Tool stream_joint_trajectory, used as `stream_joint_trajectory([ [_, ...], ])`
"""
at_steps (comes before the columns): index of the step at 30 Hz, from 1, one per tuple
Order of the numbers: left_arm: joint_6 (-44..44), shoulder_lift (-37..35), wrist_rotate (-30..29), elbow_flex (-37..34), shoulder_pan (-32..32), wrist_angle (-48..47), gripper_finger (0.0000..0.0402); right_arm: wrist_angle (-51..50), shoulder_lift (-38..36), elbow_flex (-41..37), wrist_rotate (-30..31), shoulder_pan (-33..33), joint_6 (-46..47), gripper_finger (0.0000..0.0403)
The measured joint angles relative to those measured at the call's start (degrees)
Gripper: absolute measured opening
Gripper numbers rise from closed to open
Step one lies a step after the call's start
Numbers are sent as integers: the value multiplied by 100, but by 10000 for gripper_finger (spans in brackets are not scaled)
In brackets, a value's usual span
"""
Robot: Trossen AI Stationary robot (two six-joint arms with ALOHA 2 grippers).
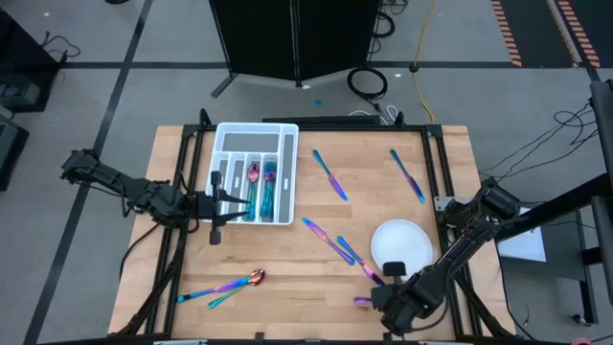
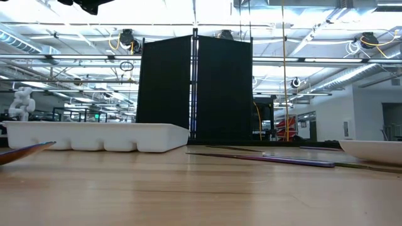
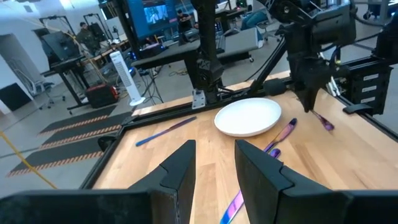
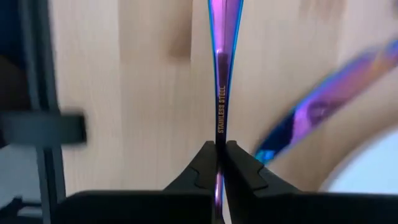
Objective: Sort silverware
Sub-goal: Put the iridescent fork into the white silverware tray
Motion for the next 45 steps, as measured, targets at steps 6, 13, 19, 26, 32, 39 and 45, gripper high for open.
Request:
stream_joint_trajectory([
  [6, -60, 0, 27, 0, 0, -12, 114, 251, -4, 270, 1144, -416, -1274, 1],
  [13, -1219, 41, 40, 0, 41, 14, 114, 795, -5, 417, 2861, -1131, -3135, 1],
  [19, -3546, 295, 64, -53, 378, -4, 114, 1479, -9, 420, 4166, -1787, -5614, 0],
  [26, -5518, 943, 1171, -55, 671, 12, 114, 2526, -9, 420, 4423, -2534, -8243, 0],
  [32, -6836, 1597, 1671, -55, 846, 176, 114, 2984, -11, 420, 3534, -2856, -9397, 0],
  [39, -7160, 2237, 2171, -55, 1211, 926, 114, 3405, -11, 417, 3122, -3107, -9952, 0],
  [45, -7353, 2830, 2687, -55, 1380, 1929, 114, 4587, 143, 417, 3621, -3104, -11684, 0],
])
